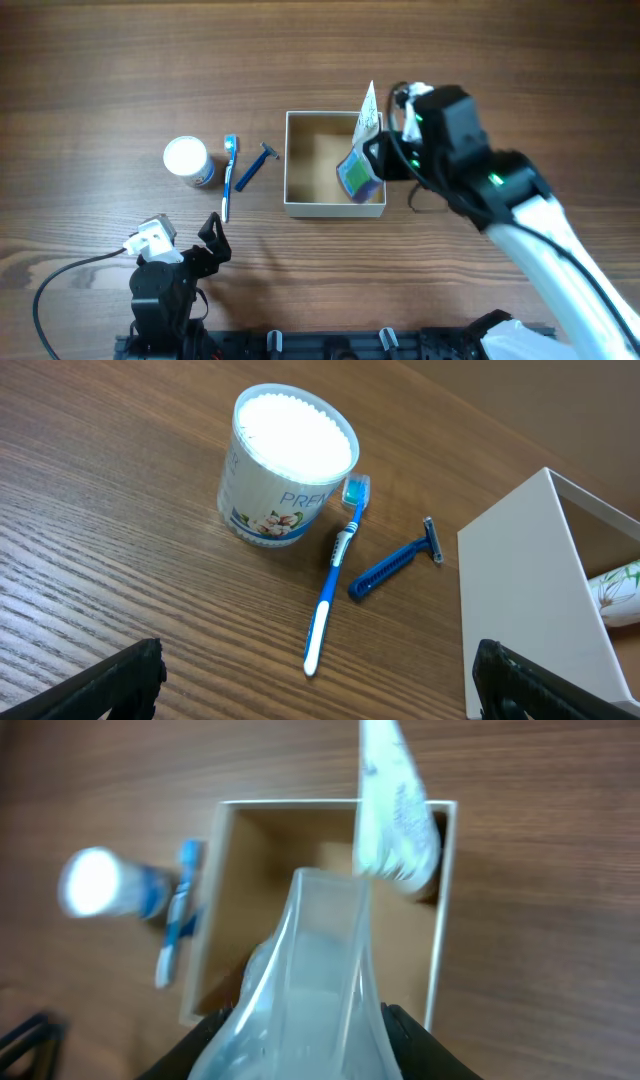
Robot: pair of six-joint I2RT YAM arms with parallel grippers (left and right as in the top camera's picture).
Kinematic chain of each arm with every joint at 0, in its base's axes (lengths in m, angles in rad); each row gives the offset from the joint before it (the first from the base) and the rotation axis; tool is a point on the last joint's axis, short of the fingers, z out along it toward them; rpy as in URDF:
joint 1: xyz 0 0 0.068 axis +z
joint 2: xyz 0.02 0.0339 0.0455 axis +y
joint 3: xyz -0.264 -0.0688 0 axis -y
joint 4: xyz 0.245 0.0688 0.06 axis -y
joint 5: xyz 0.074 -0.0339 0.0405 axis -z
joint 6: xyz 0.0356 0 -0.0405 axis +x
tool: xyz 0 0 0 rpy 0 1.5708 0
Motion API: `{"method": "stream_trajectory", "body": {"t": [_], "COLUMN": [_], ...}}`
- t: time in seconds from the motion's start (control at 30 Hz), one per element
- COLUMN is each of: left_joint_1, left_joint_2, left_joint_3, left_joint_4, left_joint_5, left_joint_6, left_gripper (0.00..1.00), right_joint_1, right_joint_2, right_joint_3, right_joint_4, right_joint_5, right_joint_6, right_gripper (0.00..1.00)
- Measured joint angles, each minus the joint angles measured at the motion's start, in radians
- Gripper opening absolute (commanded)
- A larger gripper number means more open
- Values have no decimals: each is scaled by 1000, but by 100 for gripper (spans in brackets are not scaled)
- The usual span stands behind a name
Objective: Pack container
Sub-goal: 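Lower the soap bottle into the box beside the tube, release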
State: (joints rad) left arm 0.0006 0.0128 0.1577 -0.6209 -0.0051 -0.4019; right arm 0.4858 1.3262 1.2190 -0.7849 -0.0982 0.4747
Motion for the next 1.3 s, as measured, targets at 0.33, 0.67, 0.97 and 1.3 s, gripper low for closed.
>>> {"method": "stream_trajectory", "body": {"t": [0.33,0.67,0.97,1.3], "left_joint_1": [0,0,0,0], "left_joint_2": [0,0,0,0], "left_joint_3": [0,0,0,0], "left_joint_4": [0,0,0,0], "left_joint_5": [0,0,0,0], "left_joint_6": [0,0,0,0], "left_gripper": [100,100,100,100], "right_joint_1": [2,85,92,-48], "right_joint_2": [153,156,155,-161], "right_joint_3": [0,1,1,1], "right_joint_4": [23,16,3,-23], "right_joint_5": [76,178,247,313], "right_joint_6": [7,19,21,51], "right_gripper": [44,55,63,93]}}
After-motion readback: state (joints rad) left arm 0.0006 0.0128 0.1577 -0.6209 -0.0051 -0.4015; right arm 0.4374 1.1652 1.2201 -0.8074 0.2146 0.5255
